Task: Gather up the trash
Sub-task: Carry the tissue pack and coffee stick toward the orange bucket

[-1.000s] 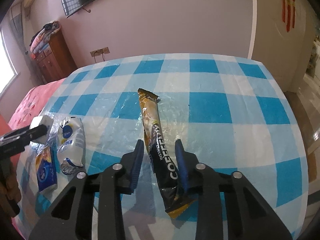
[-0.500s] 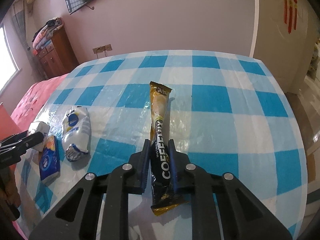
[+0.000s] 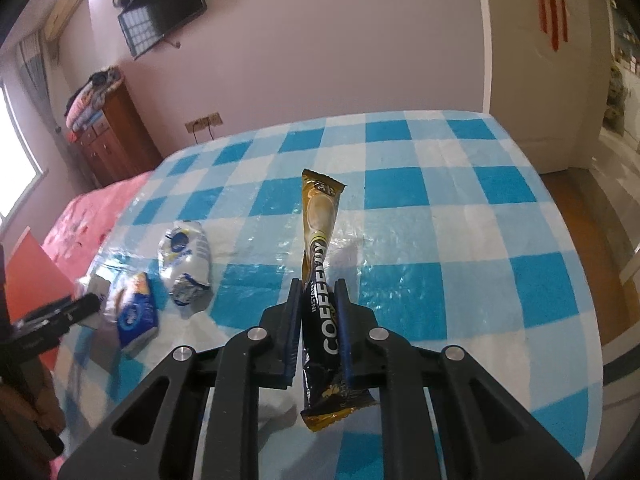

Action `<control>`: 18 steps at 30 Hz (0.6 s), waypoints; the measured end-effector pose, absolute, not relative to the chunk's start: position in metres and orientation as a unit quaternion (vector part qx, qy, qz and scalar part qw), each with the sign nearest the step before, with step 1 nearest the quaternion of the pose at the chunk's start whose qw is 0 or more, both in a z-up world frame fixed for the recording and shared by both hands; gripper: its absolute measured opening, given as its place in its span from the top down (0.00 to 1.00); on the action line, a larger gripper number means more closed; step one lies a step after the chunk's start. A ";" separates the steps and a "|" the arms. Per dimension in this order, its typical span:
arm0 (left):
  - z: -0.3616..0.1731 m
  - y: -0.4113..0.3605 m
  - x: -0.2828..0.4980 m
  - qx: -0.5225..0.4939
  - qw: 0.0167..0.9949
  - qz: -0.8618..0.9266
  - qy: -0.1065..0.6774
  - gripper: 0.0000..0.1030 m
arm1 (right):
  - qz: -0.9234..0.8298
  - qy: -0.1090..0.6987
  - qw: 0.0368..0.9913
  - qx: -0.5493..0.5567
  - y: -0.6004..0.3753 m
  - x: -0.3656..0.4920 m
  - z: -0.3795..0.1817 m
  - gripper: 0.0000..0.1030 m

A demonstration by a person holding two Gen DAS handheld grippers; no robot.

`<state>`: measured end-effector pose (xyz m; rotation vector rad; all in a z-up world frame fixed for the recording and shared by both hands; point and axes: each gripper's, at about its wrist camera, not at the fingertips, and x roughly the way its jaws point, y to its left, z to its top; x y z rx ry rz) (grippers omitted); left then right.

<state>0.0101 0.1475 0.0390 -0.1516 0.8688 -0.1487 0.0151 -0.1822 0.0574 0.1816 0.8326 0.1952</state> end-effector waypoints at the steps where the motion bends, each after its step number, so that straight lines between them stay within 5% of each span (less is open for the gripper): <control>1: 0.041 0.148 0.006 -0.075 0.903 -0.074 0.417 0.28 | 0.096 0.402 0.906 0.092 -0.183 0.013 0.059 0.83; 18: 0.086 0.159 -0.046 -0.084 0.921 -0.099 0.367 0.28 | 0.164 0.379 0.898 0.150 -0.162 -0.030 0.107 0.83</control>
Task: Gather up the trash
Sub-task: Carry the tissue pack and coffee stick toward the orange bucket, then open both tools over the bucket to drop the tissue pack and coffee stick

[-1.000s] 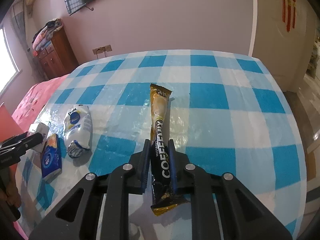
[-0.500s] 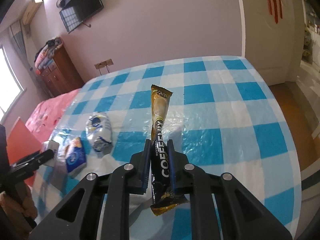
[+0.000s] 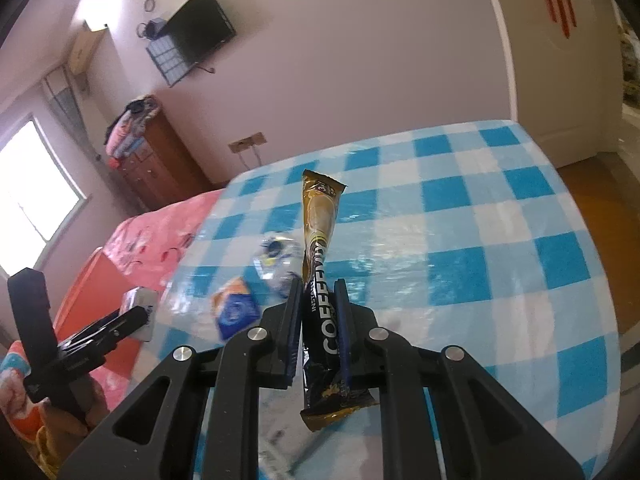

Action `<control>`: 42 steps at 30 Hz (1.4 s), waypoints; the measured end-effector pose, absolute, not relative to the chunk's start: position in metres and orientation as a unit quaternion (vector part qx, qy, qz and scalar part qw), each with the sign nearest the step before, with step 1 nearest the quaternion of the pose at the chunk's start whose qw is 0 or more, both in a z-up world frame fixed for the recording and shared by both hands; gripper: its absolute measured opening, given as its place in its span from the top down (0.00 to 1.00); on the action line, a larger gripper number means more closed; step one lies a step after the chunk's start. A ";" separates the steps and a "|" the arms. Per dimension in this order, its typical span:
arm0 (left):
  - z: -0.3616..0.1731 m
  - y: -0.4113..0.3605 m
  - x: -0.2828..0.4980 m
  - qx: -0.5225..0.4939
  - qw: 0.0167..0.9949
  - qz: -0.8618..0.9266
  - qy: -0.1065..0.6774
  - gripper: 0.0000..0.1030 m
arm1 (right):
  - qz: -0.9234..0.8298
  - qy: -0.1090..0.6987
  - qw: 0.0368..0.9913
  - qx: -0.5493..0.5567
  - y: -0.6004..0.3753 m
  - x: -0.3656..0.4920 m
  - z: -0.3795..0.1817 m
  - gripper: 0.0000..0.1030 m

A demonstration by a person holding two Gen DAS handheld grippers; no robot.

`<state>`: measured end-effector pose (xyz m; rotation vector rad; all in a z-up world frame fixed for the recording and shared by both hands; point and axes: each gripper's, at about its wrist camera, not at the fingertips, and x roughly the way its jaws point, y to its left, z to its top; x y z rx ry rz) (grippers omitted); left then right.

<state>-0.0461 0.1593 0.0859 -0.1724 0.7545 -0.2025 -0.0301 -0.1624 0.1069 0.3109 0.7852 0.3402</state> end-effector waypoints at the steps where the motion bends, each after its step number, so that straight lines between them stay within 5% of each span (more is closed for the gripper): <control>1: 0.089 0.161 -0.050 -0.084 0.923 -0.099 0.363 0.28 | 0.169 0.377 0.898 0.150 -0.159 -0.032 0.110 0.83; 29: 0.174 0.287 -0.129 -0.118 0.959 0.009 0.258 0.28 | 0.380 0.366 0.845 0.085 0.044 -0.052 0.187 0.83; 42: 0.158 0.366 -0.130 -0.154 0.948 0.103 0.260 0.28 | 0.456 0.378 0.805 0.033 0.159 -0.051 0.198 0.83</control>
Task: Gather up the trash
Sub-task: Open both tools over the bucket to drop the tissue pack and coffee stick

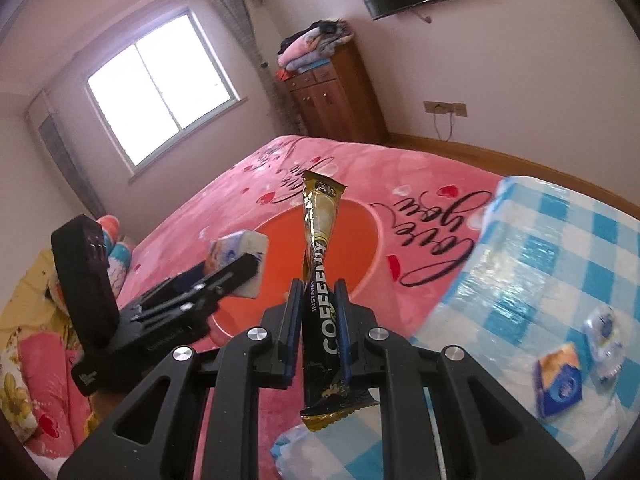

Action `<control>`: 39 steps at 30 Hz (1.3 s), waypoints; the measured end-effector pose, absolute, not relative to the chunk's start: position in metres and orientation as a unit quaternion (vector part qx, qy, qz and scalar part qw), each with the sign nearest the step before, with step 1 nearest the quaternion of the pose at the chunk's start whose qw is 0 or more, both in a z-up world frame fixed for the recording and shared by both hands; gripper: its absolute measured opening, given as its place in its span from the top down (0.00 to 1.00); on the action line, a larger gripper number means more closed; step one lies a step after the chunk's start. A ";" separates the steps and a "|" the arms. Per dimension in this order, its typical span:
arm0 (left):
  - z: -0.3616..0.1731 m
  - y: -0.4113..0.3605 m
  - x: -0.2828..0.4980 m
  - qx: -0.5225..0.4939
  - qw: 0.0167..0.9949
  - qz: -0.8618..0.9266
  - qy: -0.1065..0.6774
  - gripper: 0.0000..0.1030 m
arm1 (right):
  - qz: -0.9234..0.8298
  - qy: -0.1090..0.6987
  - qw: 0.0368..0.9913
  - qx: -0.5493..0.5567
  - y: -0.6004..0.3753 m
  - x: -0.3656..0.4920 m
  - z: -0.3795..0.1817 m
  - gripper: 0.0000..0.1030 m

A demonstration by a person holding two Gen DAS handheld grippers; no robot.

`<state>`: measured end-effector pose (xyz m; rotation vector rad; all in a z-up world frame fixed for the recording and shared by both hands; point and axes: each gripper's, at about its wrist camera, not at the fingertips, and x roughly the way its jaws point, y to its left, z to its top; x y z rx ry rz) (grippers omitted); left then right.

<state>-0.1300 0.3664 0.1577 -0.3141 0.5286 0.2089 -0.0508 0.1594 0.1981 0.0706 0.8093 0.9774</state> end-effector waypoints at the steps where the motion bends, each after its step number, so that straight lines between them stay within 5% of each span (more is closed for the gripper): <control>1: 0.155 0.368 -0.129 -0.155 0.947 0.105 0.261 0.28 | 0.459 0.380 0.803 0.030 0.166 -0.051 0.198 0.83; 13: 0.144 0.380 -0.124 -0.162 0.942 0.116 0.272 0.28 | 0.455 0.409 0.791 0.015 0.206 -0.032 0.176 0.81; 16: 0.142 0.378 -0.122 -0.161 0.940 0.120 0.277 0.27 | 0.454 0.403 0.795 0.021 0.205 -0.032 0.174 0.73; 18: 0.143 0.375 -0.120 -0.163 0.937 0.123 0.282 0.26 | 0.451 0.397 0.799 0.032 0.198 -0.031 0.176 0.50; 24: 0.142 0.374 -0.121 -0.150 0.939 0.136 0.279 0.17 | 0.431 0.373 0.821 0.042 0.174 -0.034 0.184 0.32; 39: 0.146 0.353 -0.123 -0.145 0.944 0.115 0.271 0.15 | 0.372 0.339 0.863 0.050 0.108 -0.052 0.176 0.14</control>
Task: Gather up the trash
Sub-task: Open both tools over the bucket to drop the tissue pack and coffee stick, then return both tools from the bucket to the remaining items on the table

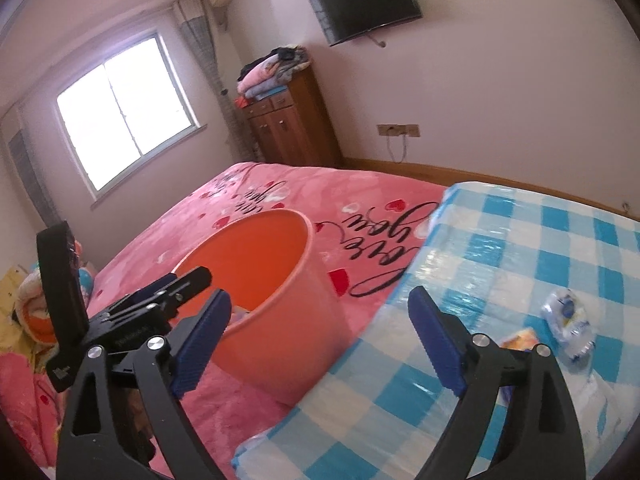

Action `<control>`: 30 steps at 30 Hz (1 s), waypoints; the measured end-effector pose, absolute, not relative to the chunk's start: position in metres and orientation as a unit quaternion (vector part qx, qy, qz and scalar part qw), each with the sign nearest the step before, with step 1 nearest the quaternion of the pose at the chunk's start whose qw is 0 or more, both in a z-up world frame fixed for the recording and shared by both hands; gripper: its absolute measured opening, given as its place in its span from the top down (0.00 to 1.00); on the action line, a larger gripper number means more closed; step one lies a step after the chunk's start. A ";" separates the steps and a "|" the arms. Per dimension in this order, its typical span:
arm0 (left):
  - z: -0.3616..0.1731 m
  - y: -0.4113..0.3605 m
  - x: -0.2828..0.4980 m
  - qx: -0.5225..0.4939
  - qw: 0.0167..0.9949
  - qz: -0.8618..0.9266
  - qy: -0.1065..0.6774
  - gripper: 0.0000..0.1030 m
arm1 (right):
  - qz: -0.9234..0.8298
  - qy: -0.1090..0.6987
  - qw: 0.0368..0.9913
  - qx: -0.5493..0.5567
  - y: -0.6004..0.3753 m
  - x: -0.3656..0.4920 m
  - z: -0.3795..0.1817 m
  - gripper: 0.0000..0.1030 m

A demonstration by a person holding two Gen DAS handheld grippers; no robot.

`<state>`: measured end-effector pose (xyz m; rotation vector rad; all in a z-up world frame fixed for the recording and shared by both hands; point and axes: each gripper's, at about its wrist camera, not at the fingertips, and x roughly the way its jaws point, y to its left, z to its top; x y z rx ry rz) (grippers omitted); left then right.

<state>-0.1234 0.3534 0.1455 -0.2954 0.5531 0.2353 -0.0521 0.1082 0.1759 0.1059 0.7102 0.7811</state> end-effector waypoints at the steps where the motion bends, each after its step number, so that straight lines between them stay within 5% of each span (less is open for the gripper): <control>1: 0.147 0.349 -0.122 -0.143 0.945 0.111 0.271 0.15 | 0.368 0.339 0.864 0.053 0.105 -0.053 0.175 0.13; 30: 0.133 0.257 -0.109 -0.113 0.952 0.016 0.285 0.12 | 0.265 0.327 0.904 0.077 -0.006 -0.069 0.146 0.08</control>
